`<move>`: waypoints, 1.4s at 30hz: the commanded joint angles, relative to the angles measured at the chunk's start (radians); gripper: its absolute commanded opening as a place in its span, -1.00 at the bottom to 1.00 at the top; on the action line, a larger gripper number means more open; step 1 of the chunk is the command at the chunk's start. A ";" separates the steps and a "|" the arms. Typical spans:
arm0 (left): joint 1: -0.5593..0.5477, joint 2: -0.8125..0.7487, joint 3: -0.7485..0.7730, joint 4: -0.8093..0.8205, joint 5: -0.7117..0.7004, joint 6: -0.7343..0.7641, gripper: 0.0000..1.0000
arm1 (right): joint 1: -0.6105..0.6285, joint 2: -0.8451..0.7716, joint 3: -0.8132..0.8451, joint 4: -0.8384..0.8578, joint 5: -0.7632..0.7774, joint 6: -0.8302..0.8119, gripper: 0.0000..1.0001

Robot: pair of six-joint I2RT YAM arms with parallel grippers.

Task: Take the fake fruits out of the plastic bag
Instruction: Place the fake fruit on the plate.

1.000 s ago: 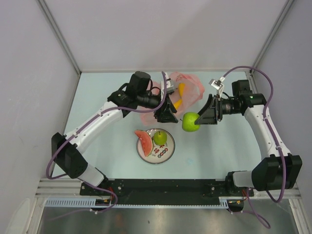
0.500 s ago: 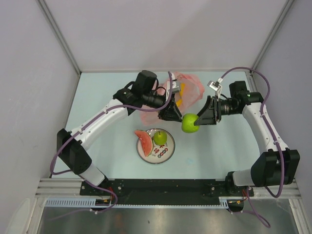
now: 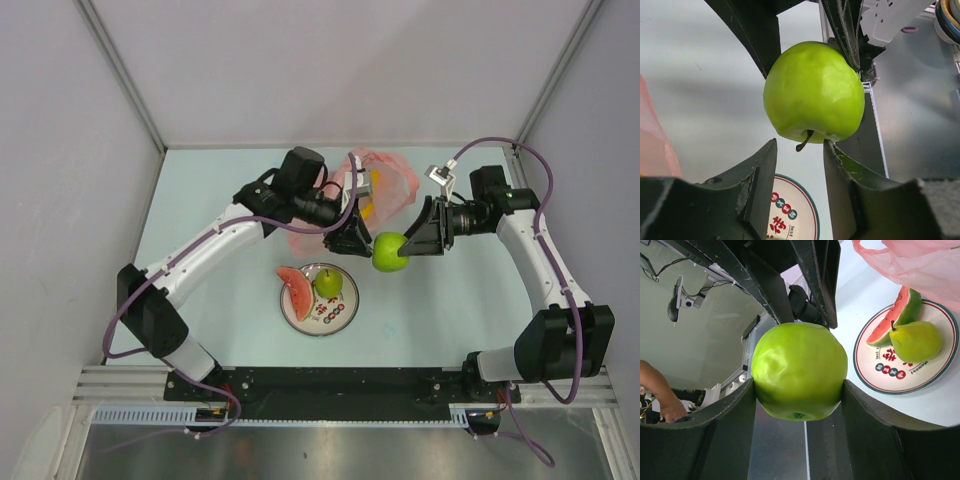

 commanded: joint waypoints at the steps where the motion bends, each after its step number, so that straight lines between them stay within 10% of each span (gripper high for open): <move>1: -0.014 0.002 0.019 0.013 0.011 0.036 -0.10 | 0.016 -0.011 0.006 0.022 -0.046 0.013 0.11; 8: -0.017 0.013 0.030 0.004 0.024 0.053 -0.39 | 0.022 -0.014 0.006 0.019 -0.049 0.008 0.11; 12: -0.018 0.011 0.039 -0.030 0.010 0.087 -1.00 | 0.020 -0.011 0.006 -0.005 -0.042 -0.030 0.11; 15: -0.018 -0.001 0.042 -0.068 -0.010 0.125 -0.99 | 0.014 0.011 0.006 -0.085 -0.010 -0.114 0.25; 17: -0.020 -0.018 0.041 -0.094 -0.038 0.139 -1.00 | 0.008 0.043 0.006 -0.164 0.042 -0.220 0.99; 32: -0.181 0.122 0.335 -0.881 -0.461 0.651 -1.00 | -0.354 0.123 0.024 -0.412 0.096 -0.543 0.99; 42: -0.293 0.224 0.260 -0.882 -0.633 0.647 -1.00 | -0.369 0.040 0.030 -0.407 0.135 -0.628 0.99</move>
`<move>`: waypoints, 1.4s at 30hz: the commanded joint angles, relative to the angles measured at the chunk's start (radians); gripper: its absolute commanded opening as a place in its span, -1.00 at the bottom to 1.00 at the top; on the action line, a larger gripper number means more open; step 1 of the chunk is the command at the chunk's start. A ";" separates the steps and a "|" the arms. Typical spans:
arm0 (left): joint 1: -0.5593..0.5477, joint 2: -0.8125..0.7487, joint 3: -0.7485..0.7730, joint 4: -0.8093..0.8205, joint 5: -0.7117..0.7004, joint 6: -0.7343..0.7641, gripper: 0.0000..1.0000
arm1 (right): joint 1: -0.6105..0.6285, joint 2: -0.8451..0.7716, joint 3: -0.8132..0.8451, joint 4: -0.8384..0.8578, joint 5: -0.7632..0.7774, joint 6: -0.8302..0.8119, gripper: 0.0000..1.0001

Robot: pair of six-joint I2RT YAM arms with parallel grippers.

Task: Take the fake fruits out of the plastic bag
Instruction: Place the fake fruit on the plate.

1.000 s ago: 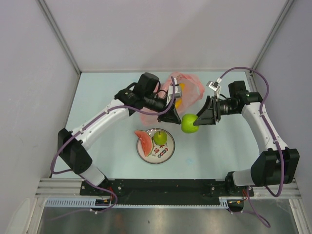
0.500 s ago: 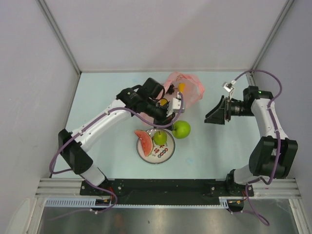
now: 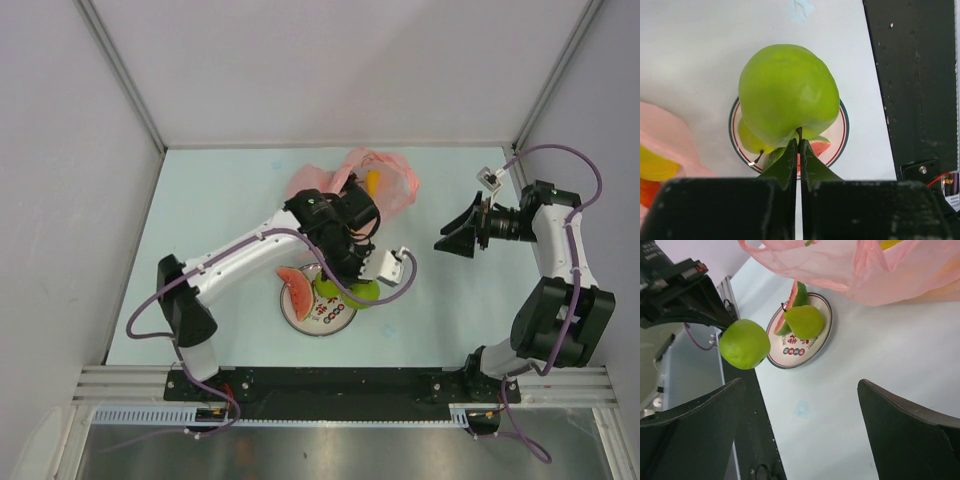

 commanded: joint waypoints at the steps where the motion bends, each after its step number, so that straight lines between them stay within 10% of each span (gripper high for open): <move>1: -0.034 0.086 -0.028 -0.152 -0.110 0.013 -1.00 | -0.004 -0.091 0.032 -0.172 0.024 -0.078 0.99; 37: -0.092 0.271 -0.019 -0.152 -0.505 -0.102 -1.00 | -0.014 -0.066 0.016 -0.181 -0.056 -0.081 0.99; 42: -0.098 0.286 -0.021 -0.152 -0.537 -0.099 -0.47 | -0.015 -0.056 0.018 -0.183 -0.066 -0.075 0.99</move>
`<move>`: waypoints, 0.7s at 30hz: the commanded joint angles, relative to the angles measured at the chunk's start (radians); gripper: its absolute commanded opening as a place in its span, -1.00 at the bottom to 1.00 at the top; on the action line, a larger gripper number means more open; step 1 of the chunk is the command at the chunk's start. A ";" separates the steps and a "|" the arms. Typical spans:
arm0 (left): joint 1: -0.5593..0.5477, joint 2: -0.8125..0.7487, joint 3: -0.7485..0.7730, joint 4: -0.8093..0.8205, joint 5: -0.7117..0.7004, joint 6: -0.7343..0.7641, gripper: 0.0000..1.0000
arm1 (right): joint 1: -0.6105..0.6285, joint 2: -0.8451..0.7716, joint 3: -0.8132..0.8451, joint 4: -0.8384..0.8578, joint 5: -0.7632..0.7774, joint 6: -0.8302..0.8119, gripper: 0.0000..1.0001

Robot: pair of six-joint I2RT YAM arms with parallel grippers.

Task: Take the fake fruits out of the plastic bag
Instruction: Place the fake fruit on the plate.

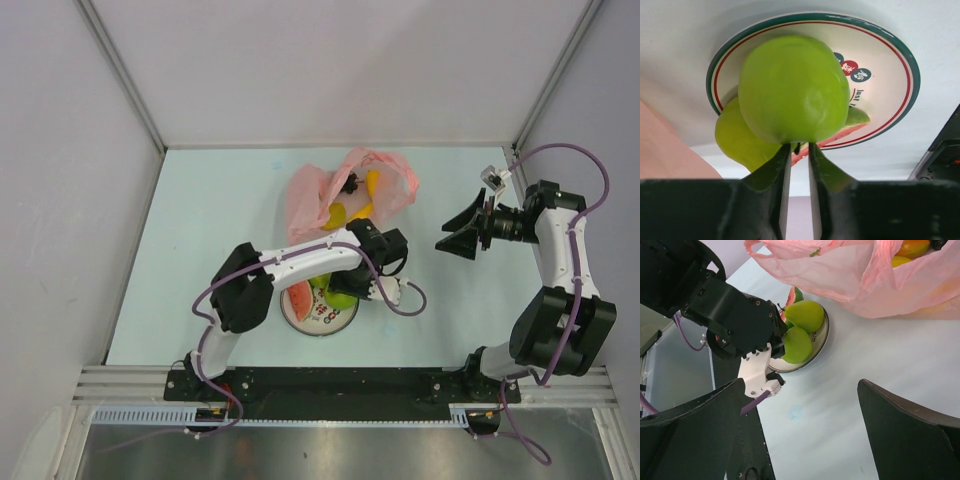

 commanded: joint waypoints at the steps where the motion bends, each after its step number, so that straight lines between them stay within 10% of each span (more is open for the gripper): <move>1: -0.010 -0.038 0.001 -0.119 -0.042 0.016 -0.38 | -0.003 0.005 0.016 -0.173 -0.046 -0.012 1.00; 14: 0.003 -0.062 0.299 -0.119 0.182 0.006 0.44 | -0.027 -0.056 0.032 -0.137 -0.026 0.011 0.99; 21: 0.154 -0.240 0.345 -0.018 0.253 -0.177 0.78 | 0.077 -0.322 -0.063 0.765 0.395 0.854 1.00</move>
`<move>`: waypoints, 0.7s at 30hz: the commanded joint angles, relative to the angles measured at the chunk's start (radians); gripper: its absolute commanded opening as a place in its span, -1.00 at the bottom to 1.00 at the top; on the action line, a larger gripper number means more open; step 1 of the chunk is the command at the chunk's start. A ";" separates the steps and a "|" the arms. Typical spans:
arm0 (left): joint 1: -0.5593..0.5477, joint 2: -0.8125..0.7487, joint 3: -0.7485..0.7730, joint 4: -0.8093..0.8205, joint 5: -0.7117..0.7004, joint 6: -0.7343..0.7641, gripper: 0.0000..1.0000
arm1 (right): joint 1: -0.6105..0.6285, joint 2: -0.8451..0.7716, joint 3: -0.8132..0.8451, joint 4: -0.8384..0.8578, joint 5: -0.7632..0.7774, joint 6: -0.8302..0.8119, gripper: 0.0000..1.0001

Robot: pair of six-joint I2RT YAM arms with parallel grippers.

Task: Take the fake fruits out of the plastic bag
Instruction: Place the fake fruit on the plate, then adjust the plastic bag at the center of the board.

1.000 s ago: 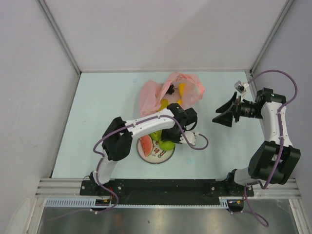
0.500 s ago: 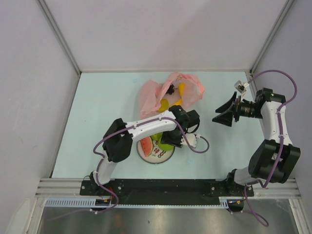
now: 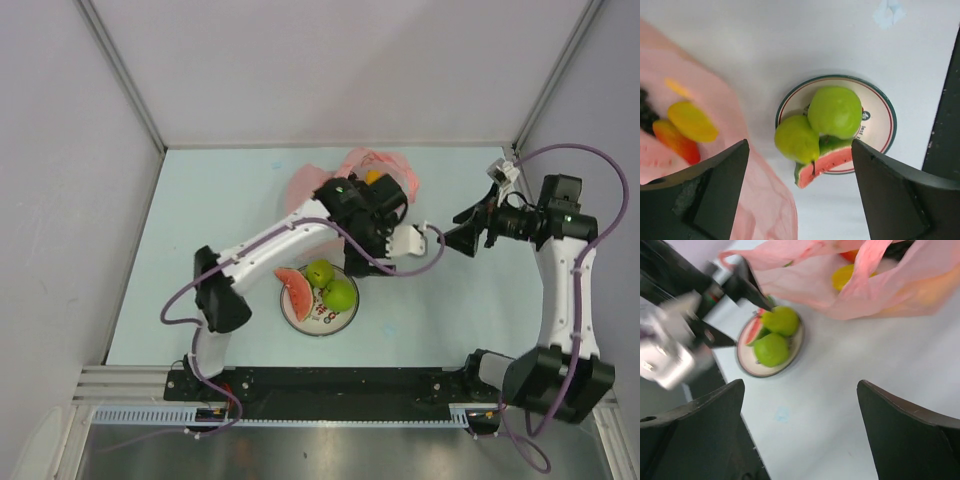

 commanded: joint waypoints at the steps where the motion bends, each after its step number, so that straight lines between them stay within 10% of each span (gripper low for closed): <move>1: 0.142 -0.258 -0.035 0.050 0.044 -0.173 0.79 | 0.140 -0.159 -0.035 0.584 0.415 0.556 0.99; 3: 0.231 -0.332 -0.094 0.121 0.019 -0.221 0.83 | 0.235 -0.163 -0.021 0.697 0.631 0.647 0.99; 13: 0.380 -0.615 -0.492 0.313 -0.050 -0.150 0.86 | 0.700 0.007 0.113 0.665 0.763 0.648 0.98; 21: 0.408 -0.598 -0.606 0.433 0.082 -0.245 0.86 | 0.732 0.327 0.204 0.748 0.939 0.750 0.56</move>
